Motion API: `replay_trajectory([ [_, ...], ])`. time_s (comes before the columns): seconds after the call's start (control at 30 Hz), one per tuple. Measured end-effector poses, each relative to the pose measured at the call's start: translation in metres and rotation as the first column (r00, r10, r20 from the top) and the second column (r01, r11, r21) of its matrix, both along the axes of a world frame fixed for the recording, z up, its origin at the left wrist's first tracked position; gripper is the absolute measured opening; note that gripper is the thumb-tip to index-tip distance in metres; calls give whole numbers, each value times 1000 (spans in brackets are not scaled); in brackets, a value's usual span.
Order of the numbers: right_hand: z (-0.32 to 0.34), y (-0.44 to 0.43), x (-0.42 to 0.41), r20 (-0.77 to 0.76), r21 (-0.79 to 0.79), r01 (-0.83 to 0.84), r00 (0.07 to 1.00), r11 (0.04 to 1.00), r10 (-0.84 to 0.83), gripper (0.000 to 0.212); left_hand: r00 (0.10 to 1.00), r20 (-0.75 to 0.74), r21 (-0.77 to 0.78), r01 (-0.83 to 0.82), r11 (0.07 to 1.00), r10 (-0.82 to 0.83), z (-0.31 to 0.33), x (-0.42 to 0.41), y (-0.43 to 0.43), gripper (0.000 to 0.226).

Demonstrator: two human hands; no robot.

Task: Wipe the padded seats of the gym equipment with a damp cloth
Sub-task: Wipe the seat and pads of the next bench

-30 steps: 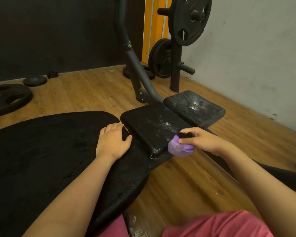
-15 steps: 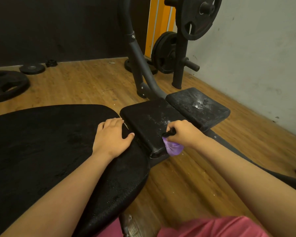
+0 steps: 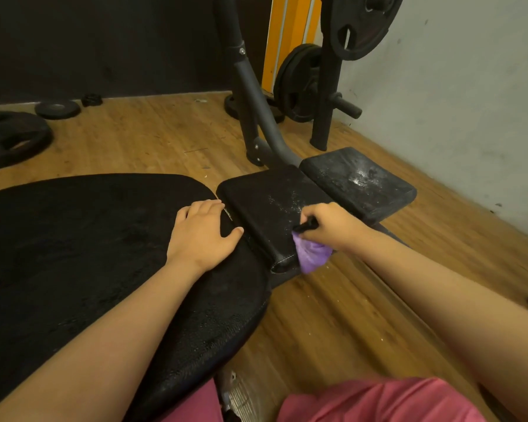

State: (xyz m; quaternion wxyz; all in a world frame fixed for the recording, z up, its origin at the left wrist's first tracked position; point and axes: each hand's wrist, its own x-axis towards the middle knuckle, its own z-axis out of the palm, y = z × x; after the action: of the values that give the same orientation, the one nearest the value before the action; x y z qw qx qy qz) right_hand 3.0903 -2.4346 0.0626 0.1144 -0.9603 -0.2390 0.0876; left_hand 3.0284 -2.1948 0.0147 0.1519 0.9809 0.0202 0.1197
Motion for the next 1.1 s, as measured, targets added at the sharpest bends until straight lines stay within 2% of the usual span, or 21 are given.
replay_trajectory([
  [0.17,1,2,24,92,-61,131,988,990,-125,18,1000,3,16,-11,1000,11,0,2,0,68],
  [0.23,3,7,17,48,-51,93,995,994,-90,22,1000,0,23,-8,1000,8,-1,3,0,68],
  [0.33,-2,14,-6,-56,73,-5,998,997,9,20,1000,1,24,-6,1000,6,0,2,0,68],
  [0.43,-3,15,-3,-52,115,-23,998,993,29,16,1000,0,31,1,1000,-1,0,2,-1,67],
  [0.57,-6,24,29,35,107,111,993,988,-116,13,1000,-1,30,-4,1000,4,1,2,-1,67],
  [0.67,-5,32,44,4,114,184,983,976,-185,20,1000,-2,29,-12,1000,12,1,3,-1,68],
  [0.73,0,31,39,-68,110,129,990,985,-123,21,1000,1,28,-10,1000,10,1,4,-1,68],
  [0.8,3,29,24,-124,87,-1,992,996,12,16,1000,10,31,-8,1000,8,0,4,-1,67],
  [0.9,3,25,16,-154,93,-112,980,989,125,17,1000,9,37,-1,999,0,0,4,0,67],
  [1.1,4,29,56,-11,-2,61,998,998,-61,22,1000,7,21,0,1000,0,0,3,0,67],
])
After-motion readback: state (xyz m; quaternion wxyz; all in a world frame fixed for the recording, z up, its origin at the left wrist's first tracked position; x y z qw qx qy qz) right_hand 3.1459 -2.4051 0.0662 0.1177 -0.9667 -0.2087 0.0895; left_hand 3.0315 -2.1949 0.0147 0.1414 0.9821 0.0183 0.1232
